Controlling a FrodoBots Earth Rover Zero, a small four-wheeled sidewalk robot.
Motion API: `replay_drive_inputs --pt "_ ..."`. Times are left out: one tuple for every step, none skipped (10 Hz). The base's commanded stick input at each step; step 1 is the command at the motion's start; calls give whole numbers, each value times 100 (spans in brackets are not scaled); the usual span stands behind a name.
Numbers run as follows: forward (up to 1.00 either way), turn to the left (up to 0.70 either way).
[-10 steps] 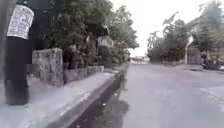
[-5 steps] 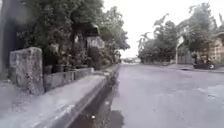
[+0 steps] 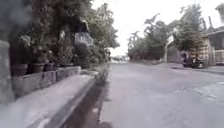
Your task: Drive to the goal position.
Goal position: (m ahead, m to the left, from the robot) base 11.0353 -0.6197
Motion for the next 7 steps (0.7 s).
replay_drive_inputs --pt "70 0" --pt "70 0" --pt "70 0" --pt "70 0" --pt "70 0" --pt "70 0" --pt "70 0"
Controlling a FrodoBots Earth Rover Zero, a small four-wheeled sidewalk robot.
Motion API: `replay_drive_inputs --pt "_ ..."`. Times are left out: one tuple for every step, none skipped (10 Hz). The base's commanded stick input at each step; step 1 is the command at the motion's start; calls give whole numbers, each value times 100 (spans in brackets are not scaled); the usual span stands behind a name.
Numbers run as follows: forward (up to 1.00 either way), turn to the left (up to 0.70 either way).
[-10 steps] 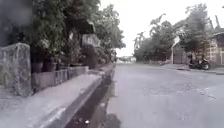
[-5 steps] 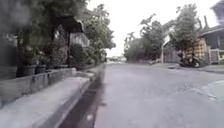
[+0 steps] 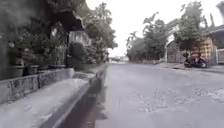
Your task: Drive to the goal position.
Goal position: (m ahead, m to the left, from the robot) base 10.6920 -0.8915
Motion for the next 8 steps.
replay_drive_inputs --pt "70 0" --pt "85 0" --pt "85 0" --pt "85 -34" --pt "85 -34" --pt "85 -34" --pt "85 -34" --pt "85 -3"
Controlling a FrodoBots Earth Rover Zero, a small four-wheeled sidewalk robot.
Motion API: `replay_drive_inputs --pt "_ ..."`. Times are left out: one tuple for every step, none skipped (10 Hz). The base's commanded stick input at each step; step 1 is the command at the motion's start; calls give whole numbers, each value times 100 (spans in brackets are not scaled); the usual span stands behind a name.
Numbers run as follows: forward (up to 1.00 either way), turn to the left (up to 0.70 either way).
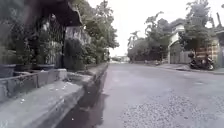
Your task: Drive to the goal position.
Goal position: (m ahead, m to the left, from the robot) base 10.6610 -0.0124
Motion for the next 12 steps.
replay_drive_inputs --pt "85 0" --pt "85 0" --pt "85 0" --pt "85 0" --pt "89 0" --pt "95 0" --pt "100 0" --pt "100 0" --pt "100 0" --pt "100 0" --pt "100 0" --pt "100 0"
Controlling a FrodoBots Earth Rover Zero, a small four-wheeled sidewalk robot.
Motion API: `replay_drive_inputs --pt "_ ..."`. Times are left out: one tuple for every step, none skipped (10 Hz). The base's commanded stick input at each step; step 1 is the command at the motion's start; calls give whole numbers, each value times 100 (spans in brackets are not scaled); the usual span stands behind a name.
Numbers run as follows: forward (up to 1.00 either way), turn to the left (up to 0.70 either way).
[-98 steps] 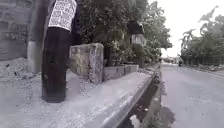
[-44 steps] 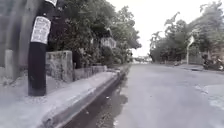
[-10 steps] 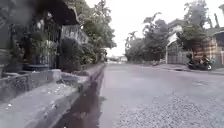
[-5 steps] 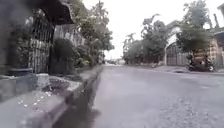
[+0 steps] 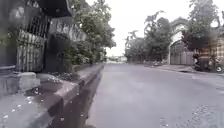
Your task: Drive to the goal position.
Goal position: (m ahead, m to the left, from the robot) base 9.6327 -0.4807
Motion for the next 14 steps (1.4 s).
replay_drive_inputs --pt "100 0" --pt "100 0" --pt "100 0" --pt "100 0" --pt "100 0" --pt "100 0" --pt "100 0" --pt "100 0" --pt "100 0" --pt "100 0" --pt "100 0" --pt "100 0" --pt "100 0" --pt "100 0"
